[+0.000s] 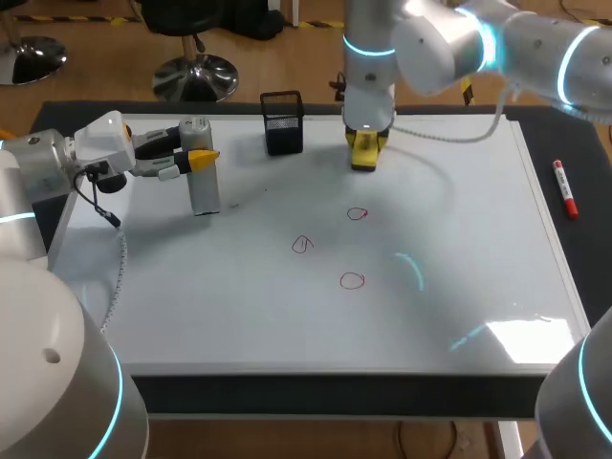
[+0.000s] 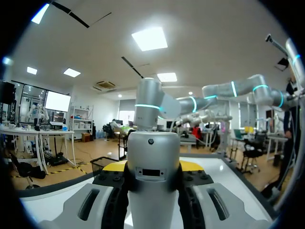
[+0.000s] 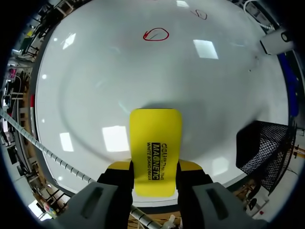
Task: Pick up the inspection probe, press it on each red-marked spot on the whiteboard one by one, put down the probe, pick up the eraser, and wipe off all the red marks.
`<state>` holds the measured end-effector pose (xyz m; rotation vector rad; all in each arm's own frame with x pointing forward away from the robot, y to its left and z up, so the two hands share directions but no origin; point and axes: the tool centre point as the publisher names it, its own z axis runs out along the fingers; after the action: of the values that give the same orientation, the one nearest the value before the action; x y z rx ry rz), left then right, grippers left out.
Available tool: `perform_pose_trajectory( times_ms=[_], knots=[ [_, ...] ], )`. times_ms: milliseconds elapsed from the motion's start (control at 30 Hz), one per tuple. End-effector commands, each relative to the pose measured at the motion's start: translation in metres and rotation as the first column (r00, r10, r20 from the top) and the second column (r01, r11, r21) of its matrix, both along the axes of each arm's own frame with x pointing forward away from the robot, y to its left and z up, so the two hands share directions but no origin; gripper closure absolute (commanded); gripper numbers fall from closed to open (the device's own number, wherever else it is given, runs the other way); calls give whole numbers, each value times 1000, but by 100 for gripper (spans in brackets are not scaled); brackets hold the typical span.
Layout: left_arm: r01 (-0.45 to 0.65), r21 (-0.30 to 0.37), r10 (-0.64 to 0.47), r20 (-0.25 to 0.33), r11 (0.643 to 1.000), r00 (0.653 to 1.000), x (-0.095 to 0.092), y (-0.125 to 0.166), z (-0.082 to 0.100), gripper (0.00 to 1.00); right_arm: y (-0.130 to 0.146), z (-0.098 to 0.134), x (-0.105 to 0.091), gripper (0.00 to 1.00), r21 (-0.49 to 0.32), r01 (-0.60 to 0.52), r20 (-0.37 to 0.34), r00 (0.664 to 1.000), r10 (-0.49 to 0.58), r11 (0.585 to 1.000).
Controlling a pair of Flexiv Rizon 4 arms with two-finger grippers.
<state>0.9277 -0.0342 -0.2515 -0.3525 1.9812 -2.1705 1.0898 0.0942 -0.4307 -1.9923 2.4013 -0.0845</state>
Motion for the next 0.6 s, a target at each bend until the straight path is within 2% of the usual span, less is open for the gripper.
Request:
perform_pose_trajectory(
  times_ms=[33,100,400,600],
  knots=[
    [-2,-1,2,2,1000,1000,0,0,0,100,-1,5,2,100,3,27,-34,999,-27,1000],
    [-2,-1,2,2,1000,1000,0,0,0,100,3,14,2,100,27,45,-63,997,-44,999],
    [-2,-1,2,2,1000,1000,0,0,0,100,-2,32,5,100,34,57,-66,996,-55,998],
    [-2,-1,2,2,1000,1000,0,0,0,100,-29,45,22,100,37,150,-53,988,-148,988]
  ],
)
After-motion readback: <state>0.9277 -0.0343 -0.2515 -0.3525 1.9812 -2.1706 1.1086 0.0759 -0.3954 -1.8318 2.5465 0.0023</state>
